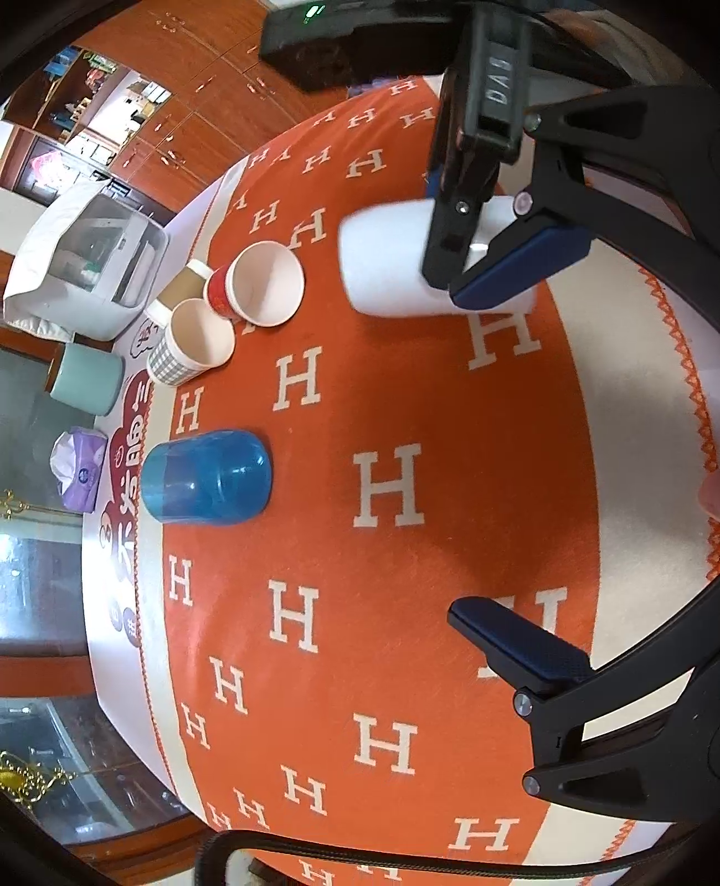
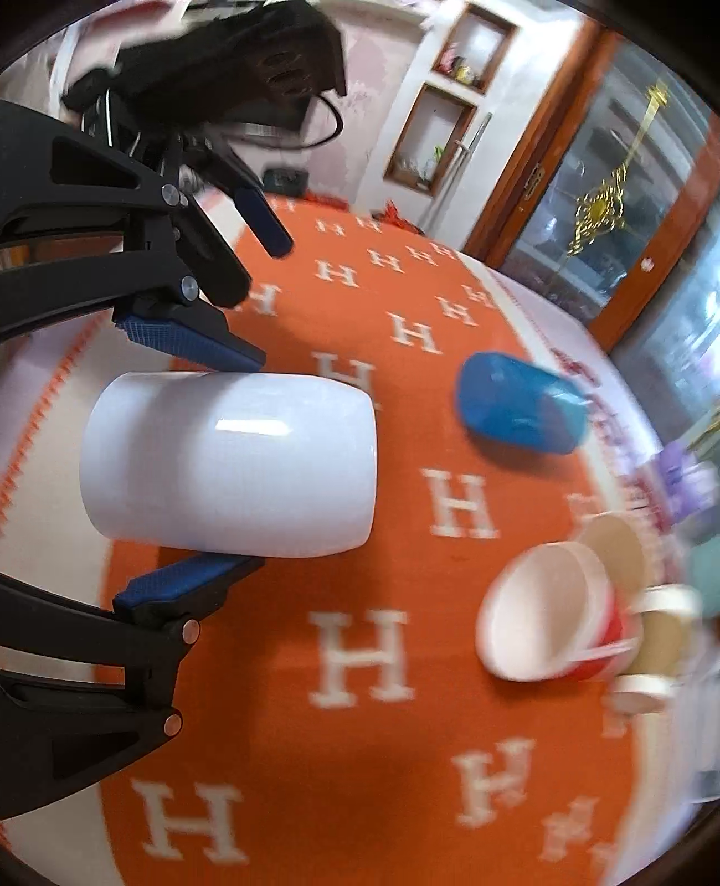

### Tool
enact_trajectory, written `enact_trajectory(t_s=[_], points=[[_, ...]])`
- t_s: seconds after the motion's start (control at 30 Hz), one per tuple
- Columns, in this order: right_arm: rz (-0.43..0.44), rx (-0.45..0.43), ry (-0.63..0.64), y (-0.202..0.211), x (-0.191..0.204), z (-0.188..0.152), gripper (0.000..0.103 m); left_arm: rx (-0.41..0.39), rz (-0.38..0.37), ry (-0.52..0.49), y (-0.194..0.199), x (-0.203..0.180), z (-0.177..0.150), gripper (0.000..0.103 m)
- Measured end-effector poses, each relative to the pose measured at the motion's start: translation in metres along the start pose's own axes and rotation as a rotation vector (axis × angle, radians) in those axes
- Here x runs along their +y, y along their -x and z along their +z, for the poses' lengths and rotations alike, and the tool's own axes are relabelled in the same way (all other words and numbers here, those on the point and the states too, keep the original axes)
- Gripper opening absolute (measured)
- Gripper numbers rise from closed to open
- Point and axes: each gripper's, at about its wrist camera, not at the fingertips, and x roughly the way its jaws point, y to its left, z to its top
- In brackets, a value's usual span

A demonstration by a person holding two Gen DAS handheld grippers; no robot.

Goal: Flip cup upside down

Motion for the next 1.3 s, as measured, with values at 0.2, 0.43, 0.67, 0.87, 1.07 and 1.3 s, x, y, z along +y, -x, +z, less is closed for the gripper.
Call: enact_trajectory(t_s=[0.2, 0.43, 0.67, 0.87, 1.07, 1.3], points=[[-0.131, -0.256, 0.155, 0.017, 0.024, -0.009, 0.064, -0.019, 0.031, 0.027, 0.002, 0.006, 0.003, 0.103], [-0.191, -0.315, 0.233, 0.007, 0.043, -0.018, 0.064, -0.032, 0.052, 0.055, 0.004, 0.013, 0.004, 0.103], [-0.222, -0.278, 0.269, -0.01, 0.04, -0.039, 0.064, -0.039, 0.067, 0.056, 0.006, 0.014, -0.001, 0.103], [-0.245, -0.251, 0.34, -0.012, 0.047, -0.06, 0.064, -0.035, 0.056, 0.052, 0.008, 0.009, -0.004, 0.103], [-0.241, -0.186, 0.312, -0.018, 0.037, -0.077, 0.068, -0.052, 0.066, 0.04, 0.015, 0.004, -0.008, 0.103], [-0.211, -0.254, 0.305, 0.01, 0.037, -0.084, 0.093, -0.068, 0.084, 0.027, 0.025, -0.003, -0.011, 0.103]])
